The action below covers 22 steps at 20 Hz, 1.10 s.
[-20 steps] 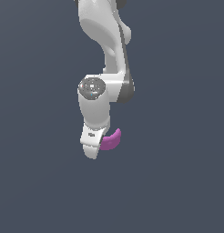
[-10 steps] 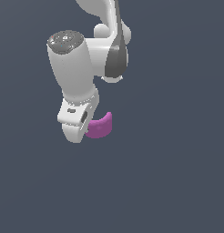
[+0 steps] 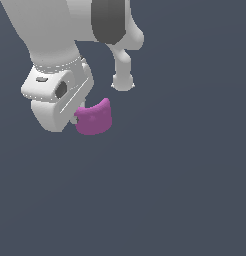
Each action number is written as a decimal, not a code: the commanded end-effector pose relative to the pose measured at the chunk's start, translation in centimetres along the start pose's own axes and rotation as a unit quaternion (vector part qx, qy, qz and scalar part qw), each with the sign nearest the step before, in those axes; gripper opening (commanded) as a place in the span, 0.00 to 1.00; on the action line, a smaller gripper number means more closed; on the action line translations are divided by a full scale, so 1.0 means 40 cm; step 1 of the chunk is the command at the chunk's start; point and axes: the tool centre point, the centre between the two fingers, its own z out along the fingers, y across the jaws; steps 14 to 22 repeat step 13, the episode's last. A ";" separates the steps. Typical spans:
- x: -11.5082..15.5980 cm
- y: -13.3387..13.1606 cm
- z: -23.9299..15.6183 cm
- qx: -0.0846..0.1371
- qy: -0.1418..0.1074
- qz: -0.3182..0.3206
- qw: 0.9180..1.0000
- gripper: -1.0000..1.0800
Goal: Pick up the object and move it to a goal position.
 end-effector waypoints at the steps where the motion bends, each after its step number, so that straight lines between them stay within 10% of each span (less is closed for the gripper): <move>1: -0.018 0.000 -0.044 0.001 0.000 0.000 1.000 0.00; 22: -0.051 0.008 -0.119 0.001 -0.001 0.000 1.000 0.00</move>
